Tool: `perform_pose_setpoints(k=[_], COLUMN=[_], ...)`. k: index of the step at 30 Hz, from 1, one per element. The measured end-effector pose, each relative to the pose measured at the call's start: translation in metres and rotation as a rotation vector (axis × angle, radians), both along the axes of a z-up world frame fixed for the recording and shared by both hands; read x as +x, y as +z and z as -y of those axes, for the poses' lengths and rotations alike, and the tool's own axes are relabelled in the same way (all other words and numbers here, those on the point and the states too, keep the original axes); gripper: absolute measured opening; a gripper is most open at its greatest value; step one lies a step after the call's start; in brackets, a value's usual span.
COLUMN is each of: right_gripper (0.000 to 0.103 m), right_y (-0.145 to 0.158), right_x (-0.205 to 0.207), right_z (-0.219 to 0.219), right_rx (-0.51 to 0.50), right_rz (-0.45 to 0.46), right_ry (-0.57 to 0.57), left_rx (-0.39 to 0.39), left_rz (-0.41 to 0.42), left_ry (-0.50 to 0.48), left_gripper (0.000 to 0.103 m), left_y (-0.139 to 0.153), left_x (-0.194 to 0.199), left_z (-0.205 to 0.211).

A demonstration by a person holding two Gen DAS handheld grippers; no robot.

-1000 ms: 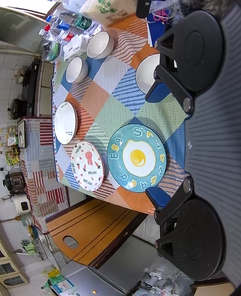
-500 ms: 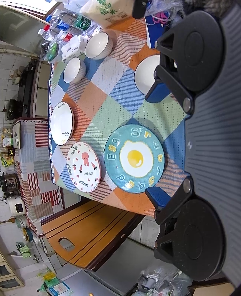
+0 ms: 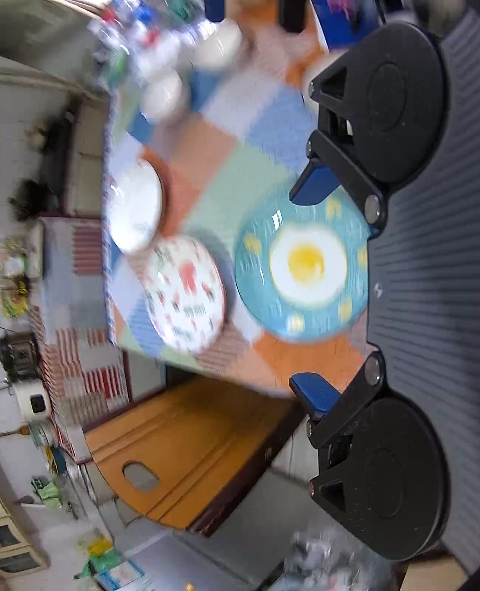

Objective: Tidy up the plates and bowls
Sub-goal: 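Move both tools toward the blue egg-print plate, then close the left tool on the egg plate rim while the right tool grips it too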

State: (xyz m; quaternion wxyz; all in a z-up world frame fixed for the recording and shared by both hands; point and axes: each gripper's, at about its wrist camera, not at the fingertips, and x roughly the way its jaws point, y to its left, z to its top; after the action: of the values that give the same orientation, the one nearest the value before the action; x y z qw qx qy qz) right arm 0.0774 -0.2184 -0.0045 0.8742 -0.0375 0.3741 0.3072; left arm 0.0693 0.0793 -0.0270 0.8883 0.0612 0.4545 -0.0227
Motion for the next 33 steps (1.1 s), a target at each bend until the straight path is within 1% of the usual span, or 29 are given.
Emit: perform_pose_setpoints(k=[1,2,3,4,5,7,9,11,12,13,15,18,20,21,23,24,25,26,28,29,30,31,32,33], right_gripper=[0.103,0.101,0.100,0.097,0.095,0.093,0.090,0.086,0.085,0.083,0.083,0.083,0.082,0.082,0.079,0.078,0.074,0.071,0.071,0.068,0.066,0.058,0.045,0.039], right_y=[-0.012,-0.023,-0.033,-0.044,-0.054,-0.072,-0.093,-0.112,-0.118,-0.124,-0.137,-0.150,-0.157,-0.158,-0.159,-0.162,-0.165,-0.169,-0.175,-0.178,-0.180,-0.180,-0.182,-0.185], right_x=[0.011,0.018,0.022,0.030,0.035,0.046,0.060,0.071,0.072,0.074,0.084,0.089,0.093,0.093,0.097,0.098,0.101,0.103,0.110,0.112,0.115,0.116,0.120,0.121], right_z=[-0.007,-0.014,-0.022,-0.031,-0.037,-0.046,-0.050,-0.052,-0.053,-0.055,-0.061,-0.063,-0.067,-0.069,-0.069,-0.069,-0.070,-0.071,-0.074,-0.074,-0.075,-0.075,-0.076,-0.077], right_rx=[0.032,0.045,0.044,0.030,0.022,0.042,0.065,0.068,0.075,0.075,0.068,0.088,0.070,0.058,0.065,0.071,0.070,0.064,0.033,0.031,0.035,0.047,0.056,0.063], right_rz=[-0.057,-0.091,-0.109,-0.123,-0.142,-0.210,-0.298,-0.369,-0.397,-0.427,-0.493,-0.572,-0.586,-0.586,-0.591,-0.597,-0.601,-0.600,-0.570,-0.562,-0.566,-0.557,-0.569,-0.588], right_ry=[0.033,0.055,0.062,0.069,0.062,0.058,0.025,-0.017,-0.021,-0.024,-0.040,-0.082,-0.101,-0.113,-0.122,-0.124,-0.128,-0.135,-0.143,-0.142,-0.133,-0.129,-0.116,-0.103], left_rx=[0.006,-0.001,-0.010,-0.007,0.004,0.025,-0.001,-0.022,-0.016,0.006,0.043,-0.033,-0.054,-0.068,-0.116,-0.123,-0.122,-0.121,-0.142,-0.147,-0.148,-0.159,-0.175,-0.195], left_rz=[-0.027,-0.051,-0.066,-0.074,-0.083,-0.110,-0.157,-0.195,-0.202,-0.209,-0.228,-0.281,-0.323,-0.343,-0.326,-0.315,-0.310,-0.315,-0.339,-0.347,-0.356,-0.365,-0.368,-0.372], left_ry=[-0.018,-0.029,-0.029,-0.037,-0.045,-0.054,-0.078,-0.066,-0.061,-0.043,-0.003,0.003,0.023,0.031,0.028,0.031,0.040,0.047,0.062,0.066,0.068,0.065,0.061,0.052], left_gripper=[0.098,0.098,0.097,0.096,0.096,0.095,0.095,0.089,0.081,0.075,0.075,0.073,0.066,0.059,0.059,0.059,0.059,0.059,0.059,0.058,0.052,0.047,0.043,0.033], left_y=[-0.008,-0.016,-0.024,-0.032,-0.038,-0.054,-0.070,-0.087,-0.094,-0.102,-0.116,-0.136,-0.146,-0.147,-0.145,-0.144,-0.147,-0.150,-0.159,-0.162,-0.164,-0.165,-0.166,-0.166], left_x=[0.009,0.017,0.027,0.035,0.042,0.058,0.071,0.081,0.084,0.088,0.088,0.084,0.084,0.085,0.083,0.083,0.083,0.084,0.087,0.089,0.090,0.090,0.091,0.091], left_z=[-0.004,-0.010,-0.017,-0.022,-0.026,-0.031,-0.036,-0.040,-0.041,-0.043,-0.046,-0.057,-0.063,-0.066,-0.068,-0.068,-0.069,-0.070,-0.072,-0.072,-0.072,-0.072,-0.072,-0.072])
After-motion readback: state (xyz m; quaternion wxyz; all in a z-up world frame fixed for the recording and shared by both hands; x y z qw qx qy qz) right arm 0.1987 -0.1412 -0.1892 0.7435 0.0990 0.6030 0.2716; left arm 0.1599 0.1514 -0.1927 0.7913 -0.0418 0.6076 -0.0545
